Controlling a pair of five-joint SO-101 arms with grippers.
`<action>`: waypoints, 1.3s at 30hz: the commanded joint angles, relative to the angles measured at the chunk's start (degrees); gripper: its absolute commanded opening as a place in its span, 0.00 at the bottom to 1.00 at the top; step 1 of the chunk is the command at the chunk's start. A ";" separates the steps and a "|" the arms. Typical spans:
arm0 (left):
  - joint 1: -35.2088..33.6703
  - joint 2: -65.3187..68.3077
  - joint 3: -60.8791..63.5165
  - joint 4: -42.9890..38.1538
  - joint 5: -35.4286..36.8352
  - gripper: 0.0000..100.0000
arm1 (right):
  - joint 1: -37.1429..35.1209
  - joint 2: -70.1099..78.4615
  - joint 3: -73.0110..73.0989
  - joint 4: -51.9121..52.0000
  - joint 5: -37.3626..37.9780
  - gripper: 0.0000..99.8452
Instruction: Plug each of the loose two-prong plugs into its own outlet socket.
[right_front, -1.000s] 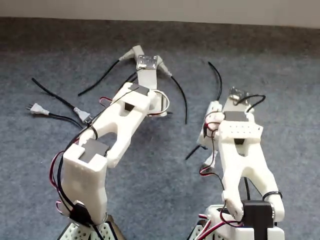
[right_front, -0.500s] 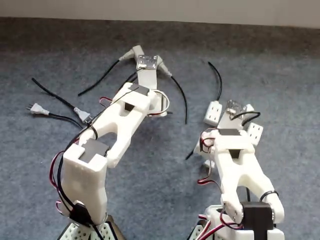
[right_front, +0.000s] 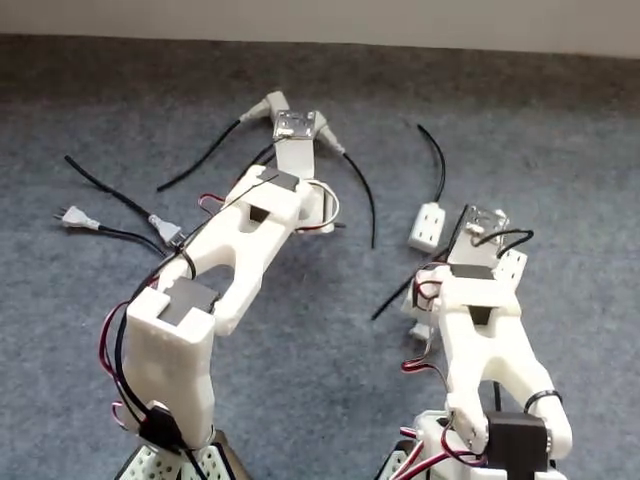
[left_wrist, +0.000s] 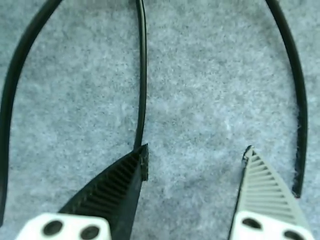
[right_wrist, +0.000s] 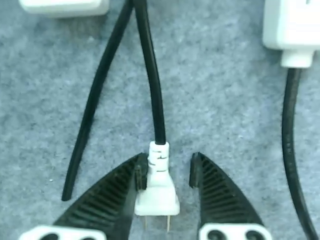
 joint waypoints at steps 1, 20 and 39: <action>-0.48 -0.84 -2.33 -0.70 0.09 0.29 | -4.97 -0.92 -0.13 1.19 2.81 0.11; -0.48 -0.84 -2.33 -0.70 0.09 0.29 | -6.37 -0.84 -0.13 3.56 4.04 0.14; -0.40 -0.84 -2.33 -0.70 0.09 0.29 | -2.77 -0.48 -0.40 7.25 3.78 0.14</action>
